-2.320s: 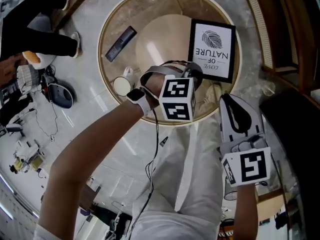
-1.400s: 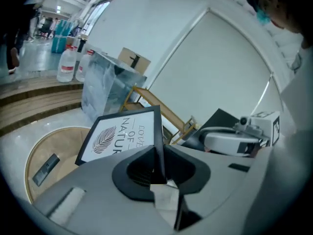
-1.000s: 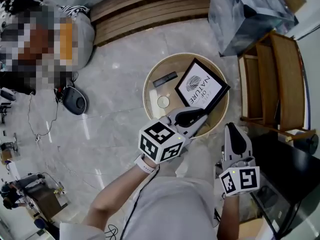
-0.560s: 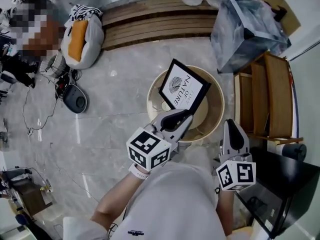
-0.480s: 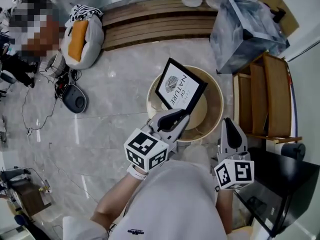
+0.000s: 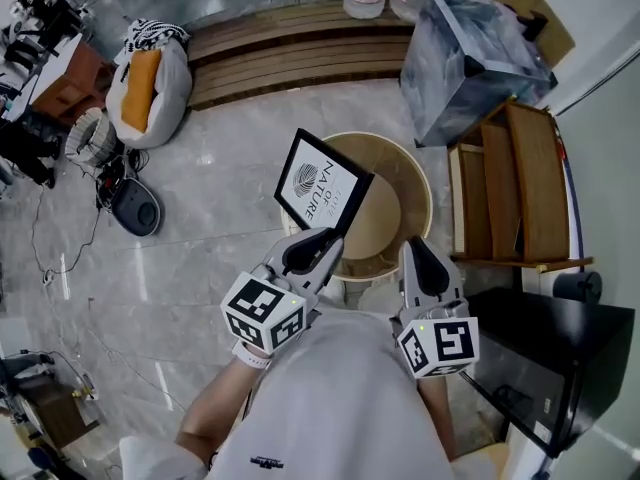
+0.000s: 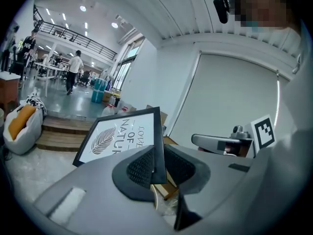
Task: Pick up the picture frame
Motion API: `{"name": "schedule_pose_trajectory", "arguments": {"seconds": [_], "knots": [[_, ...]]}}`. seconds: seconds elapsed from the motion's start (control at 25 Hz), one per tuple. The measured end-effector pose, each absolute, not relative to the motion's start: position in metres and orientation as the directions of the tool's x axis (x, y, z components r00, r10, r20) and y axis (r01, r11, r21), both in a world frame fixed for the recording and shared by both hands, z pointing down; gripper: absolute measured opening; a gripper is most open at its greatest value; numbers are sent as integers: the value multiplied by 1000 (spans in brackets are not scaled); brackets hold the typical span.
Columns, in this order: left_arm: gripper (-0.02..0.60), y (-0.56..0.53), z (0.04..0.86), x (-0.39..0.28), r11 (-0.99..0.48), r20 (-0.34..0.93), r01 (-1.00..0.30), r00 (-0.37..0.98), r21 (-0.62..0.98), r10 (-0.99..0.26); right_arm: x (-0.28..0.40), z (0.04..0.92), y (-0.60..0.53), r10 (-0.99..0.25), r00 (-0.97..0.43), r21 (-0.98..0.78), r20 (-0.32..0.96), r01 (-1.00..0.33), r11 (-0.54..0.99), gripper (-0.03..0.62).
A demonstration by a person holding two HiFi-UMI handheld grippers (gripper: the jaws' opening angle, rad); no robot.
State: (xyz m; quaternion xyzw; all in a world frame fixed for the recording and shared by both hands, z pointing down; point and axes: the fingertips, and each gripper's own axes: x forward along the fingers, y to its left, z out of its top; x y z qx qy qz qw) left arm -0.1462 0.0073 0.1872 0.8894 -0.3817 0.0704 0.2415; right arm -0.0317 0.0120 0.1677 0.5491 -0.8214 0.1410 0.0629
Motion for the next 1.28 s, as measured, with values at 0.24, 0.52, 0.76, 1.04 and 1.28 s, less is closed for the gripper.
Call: {"name": "schedule_pose_trajectory", "arguments": {"seconds": [0.24, 0.52, 0.76, 1.04, 1.28], "knots": [[63, 11, 184, -150, -577, 307, -737, 674, 353, -672, -25, 164, 6, -892, -377, -158, 249, -925, 347, 18], [63, 12, 180, -151, -573, 303, -747, 663, 338, -685, -28, 169, 5, -877, -398, -139, 270, -917, 374, 18], [63, 18, 179, -154, -575, 304, -752, 658, 324, -689, -32, 166, 5, -877, -402, -137, 265, -916, 378, 18], [63, 23, 183, -161, -570, 313, -756, 653, 322, -689, -33, 167, 9, -877, -398, -134, 269, -917, 375, 18], [63, 26, 186, -163, -569, 319, -755, 654, 325, -686, -34, 166, 10, -879, -394, -129, 270, -919, 373, 18]]}}
